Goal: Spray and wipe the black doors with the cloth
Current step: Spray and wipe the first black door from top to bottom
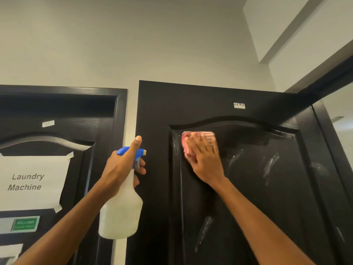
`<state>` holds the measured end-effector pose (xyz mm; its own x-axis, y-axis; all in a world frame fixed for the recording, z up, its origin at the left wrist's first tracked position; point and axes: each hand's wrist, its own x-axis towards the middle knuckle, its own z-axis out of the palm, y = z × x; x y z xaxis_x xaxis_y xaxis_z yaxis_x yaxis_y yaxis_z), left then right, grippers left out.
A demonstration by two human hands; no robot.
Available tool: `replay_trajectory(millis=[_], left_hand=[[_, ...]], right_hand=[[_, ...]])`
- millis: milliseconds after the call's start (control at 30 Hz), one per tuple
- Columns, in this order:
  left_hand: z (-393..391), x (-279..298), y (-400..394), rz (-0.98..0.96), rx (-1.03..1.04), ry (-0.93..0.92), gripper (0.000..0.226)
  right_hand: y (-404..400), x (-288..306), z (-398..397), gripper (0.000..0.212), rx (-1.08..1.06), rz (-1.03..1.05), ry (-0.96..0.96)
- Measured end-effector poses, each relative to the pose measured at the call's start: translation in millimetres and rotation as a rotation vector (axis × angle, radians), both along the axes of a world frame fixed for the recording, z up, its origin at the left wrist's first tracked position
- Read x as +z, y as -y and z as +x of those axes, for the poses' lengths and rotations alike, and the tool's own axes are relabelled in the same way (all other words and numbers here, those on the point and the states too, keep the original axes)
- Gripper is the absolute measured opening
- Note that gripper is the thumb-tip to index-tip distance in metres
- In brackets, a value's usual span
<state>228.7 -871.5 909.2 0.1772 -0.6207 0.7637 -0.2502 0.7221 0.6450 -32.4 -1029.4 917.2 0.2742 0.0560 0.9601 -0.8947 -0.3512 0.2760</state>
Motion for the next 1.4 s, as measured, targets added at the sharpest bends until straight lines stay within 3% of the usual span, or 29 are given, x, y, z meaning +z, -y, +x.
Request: replay_trajectory(millis=[100,167,233,367,433,500,633,700,833,933,1067,1167,1300,1400], left_hand=[[-20,-4,6,0.009,-0.04,0.004,0.058],[-38,-7,11,0.027,-0.067,0.019,0.063],[-55,-12,16,0.053,-0.093,0.031,0.065],[-80,-17,23,0.07,-0.126,0.033,0.068],[-89,-17,28,0.065,-0.121,0.038,0.07],[-97,-15,32,0.066,-0.117,0.045,0.069],[-116,-11,41,0.113,-0.095,0.043,0.07],[-129,-11,46,0.148,-0.051,0.025,0.072],[-145,-14,54,0.272,-0.039,0.014,0.074],[-154,-18,60,0.233,-0.083,-0.01,0.073],[-157,-28,62,0.266,0.019,-0.028,0.077],[-149,-52,61,0.331,0.099,-0.046,0.076],[-137,-93,50,0.264,0.126,-0.118,0.067],[-131,-120,40,0.306,0.171,-0.136,0.073]], right_hand=[[5,-21,-39,0.061,-0.146,-0.049,-0.388],[8,-34,-67,0.062,-0.167,-0.017,-0.349],[12,-46,-90,0.063,-0.115,0.051,-0.089],[12,-55,-114,0.063,0.029,0.255,0.7],[9,-61,-114,0.066,0.069,0.376,0.922],[9,-73,-112,0.065,0.033,0.326,0.809],[19,-108,-136,0.065,-0.032,0.193,0.276],[24,-120,-151,0.065,-0.066,0.17,0.172],[25,-121,-155,0.065,-0.062,0.141,0.145],[29,-122,-154,0.064,-0.065,0.114,0.14],[33,-125,-153,0.065,-0.063,0.103,0.142],[30,-122,-141,0.065,-0.028,0.103,0.186],[27,-108,-112,0.067,0.005,0.093,0.181],[21,-84,-88,0.068,0.035,0.081,0.133]])
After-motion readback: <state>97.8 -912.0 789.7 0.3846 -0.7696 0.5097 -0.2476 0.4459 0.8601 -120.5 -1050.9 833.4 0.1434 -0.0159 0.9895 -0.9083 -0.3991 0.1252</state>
